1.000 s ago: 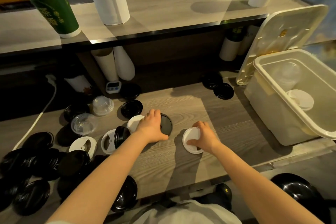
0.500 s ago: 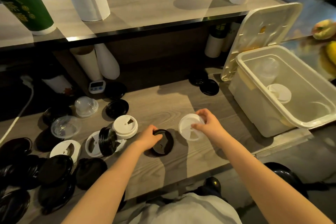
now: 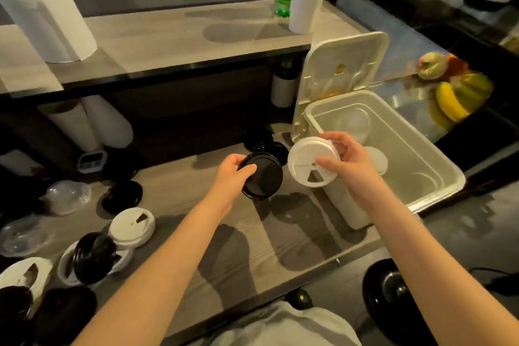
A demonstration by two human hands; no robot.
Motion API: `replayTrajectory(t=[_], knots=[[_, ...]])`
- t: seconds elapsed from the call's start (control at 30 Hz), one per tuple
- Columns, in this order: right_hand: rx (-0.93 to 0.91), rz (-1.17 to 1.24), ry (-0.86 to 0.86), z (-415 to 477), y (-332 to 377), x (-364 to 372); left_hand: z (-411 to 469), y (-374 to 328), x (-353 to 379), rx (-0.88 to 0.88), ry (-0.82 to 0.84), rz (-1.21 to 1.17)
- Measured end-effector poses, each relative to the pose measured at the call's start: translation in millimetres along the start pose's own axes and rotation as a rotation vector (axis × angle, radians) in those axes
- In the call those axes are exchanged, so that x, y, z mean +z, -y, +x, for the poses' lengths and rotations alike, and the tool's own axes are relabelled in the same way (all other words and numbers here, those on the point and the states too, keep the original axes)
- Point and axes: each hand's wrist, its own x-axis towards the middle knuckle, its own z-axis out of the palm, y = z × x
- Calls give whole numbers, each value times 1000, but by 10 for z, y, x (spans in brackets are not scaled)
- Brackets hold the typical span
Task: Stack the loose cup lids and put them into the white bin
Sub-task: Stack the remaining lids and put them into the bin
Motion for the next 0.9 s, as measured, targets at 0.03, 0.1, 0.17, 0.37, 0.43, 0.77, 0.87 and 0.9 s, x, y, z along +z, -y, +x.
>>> replayTrajectory(t=[0.03, 0.1, 0.17, 0.37, 0.43, 0.77, 0.87, 0.9], knots=[[-9, 7, -29, 35, 26, -138, 9, -65, 109, 1, 11, -30], [-18, 21, -78, 116, 57, -445, 21, -196, 355, -3, 28, -85], [-17, 27, -121, 199, 32, -745, 35, -308, 588, 22, 34, -101], [91, -182, -225, 520, -235, -1457, 139, -579, 1205, 157, 36, -45], [110, -315, -187, 647, -299, -1598, 213, -654, 1395, 200, 30, 9], [272, -791, 444, 1347, -459, -1709, 485, -622, 1917, 230, -172, 228], [338, -757, 447, 1369, -551, -1703, 474, -616, 1940, 215, -187, 193], [335, -793, 441, 1368, -584, -1709, 470, -617, 1948, 211, -194, 181]])
